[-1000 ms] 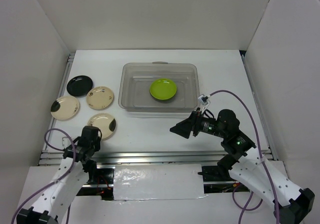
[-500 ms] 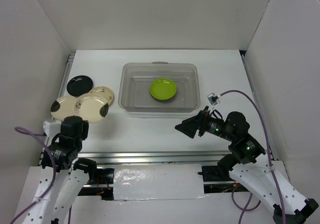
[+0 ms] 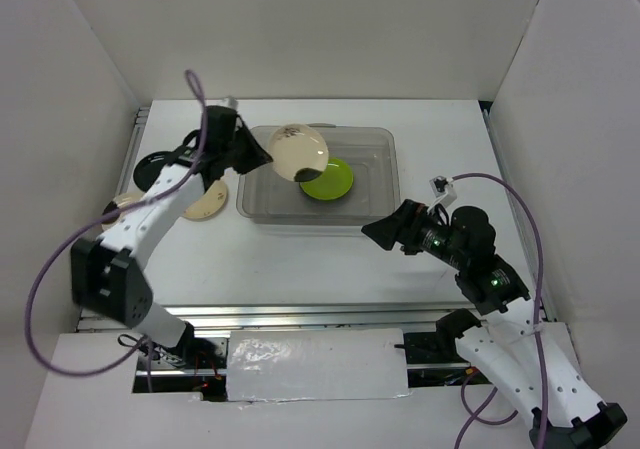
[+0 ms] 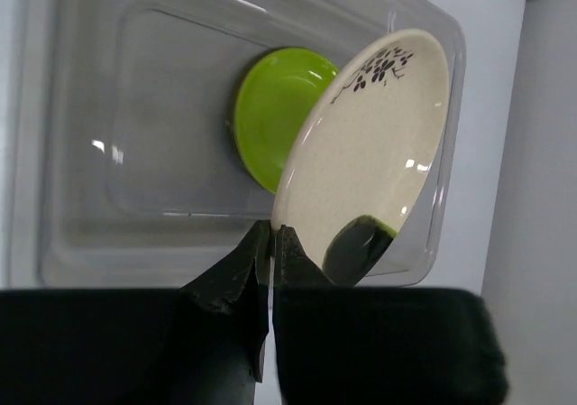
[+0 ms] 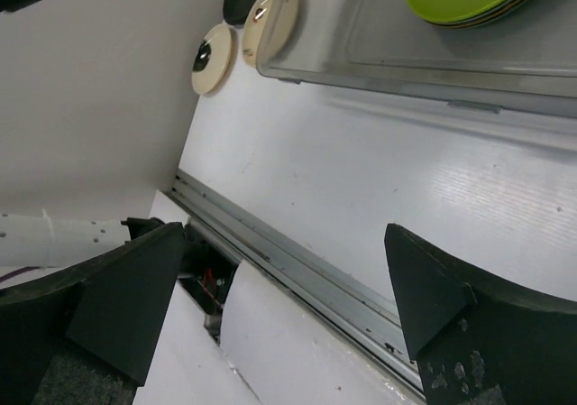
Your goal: Place the plates into the plastic bin on the countertop
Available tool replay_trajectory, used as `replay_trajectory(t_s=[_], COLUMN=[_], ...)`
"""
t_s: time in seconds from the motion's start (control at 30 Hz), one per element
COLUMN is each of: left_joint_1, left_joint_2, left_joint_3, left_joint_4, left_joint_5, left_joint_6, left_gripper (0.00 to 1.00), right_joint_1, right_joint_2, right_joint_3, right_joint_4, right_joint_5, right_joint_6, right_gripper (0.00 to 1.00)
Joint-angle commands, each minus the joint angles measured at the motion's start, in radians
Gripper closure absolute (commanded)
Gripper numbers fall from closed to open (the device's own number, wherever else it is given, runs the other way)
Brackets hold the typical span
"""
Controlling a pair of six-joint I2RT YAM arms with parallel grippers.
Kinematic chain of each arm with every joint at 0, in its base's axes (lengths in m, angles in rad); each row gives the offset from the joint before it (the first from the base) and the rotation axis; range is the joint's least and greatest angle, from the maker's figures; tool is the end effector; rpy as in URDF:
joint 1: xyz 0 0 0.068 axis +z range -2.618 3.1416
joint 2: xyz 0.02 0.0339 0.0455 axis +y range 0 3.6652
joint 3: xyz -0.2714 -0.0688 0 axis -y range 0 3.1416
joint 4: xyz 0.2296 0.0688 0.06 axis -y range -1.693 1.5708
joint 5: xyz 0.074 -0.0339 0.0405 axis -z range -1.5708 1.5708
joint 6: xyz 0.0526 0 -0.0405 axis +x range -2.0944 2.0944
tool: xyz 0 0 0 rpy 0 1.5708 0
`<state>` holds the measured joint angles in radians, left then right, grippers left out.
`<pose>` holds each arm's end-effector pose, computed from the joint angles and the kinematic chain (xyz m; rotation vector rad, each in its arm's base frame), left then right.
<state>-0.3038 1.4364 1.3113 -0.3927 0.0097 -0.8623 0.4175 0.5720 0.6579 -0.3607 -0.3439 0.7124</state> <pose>0.3137 -0.0989 0.3507 -0.5922 2.0875 -0.7031 0.1156 0.0707 0.3064 0.0331 1.9772 1.0822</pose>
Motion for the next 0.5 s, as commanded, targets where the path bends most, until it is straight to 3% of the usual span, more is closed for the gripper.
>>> replay_trajectory(t_s=[0.0, 0.1, 0.3, 0.4, 0.43, 0.47], left_joint_1=[-0.027, -0.055, -0.064, -0.069, -0.072, -0.078], left_joint_2=[0.196, 0.347, 0.499, 0.565, 0.575, 0.585], left_joint_3=[0.151, 0.251, 0.353, 0.431, 0.450, 0.465], left_joint_4=[0.075, 0.038, 0.038, 0.003, -0.012, -0.030], left_joint_5=[0.219, 0.216, 0.217, 0.240, 0.231, 0.216], left_joint_6=[0.118, 0.131, 0.128, 0.135, 0.138, 0.138], left_gripper=[1.00, 1.00, 1.00, 0.75, 0.57, 0.46], right_joint_1=[-0.039, -0.068, -0.112, -0.128, -0.135, -0.140], right_joint_2=[-0.004, -0.012, -0.026, -0.032, -0.034, -0.037], right_joint_3=[0.043, 0.045, 0.060, 0.049, 0.045, 0.042], right_joint_4=[-0.018, -0.030, -0.061, -0.064, -0.064, -0.064], right_joint_5=[-0.010, -0.024, -0.064, -0.081, -0.087, -0.098], right_joint_6=[-0.014, -0.021, -0.045, -0.050, -0.051, -0.054], right_gripper=[0.00, 0.00, 0.00, 0.00, 0.00, 0.00])
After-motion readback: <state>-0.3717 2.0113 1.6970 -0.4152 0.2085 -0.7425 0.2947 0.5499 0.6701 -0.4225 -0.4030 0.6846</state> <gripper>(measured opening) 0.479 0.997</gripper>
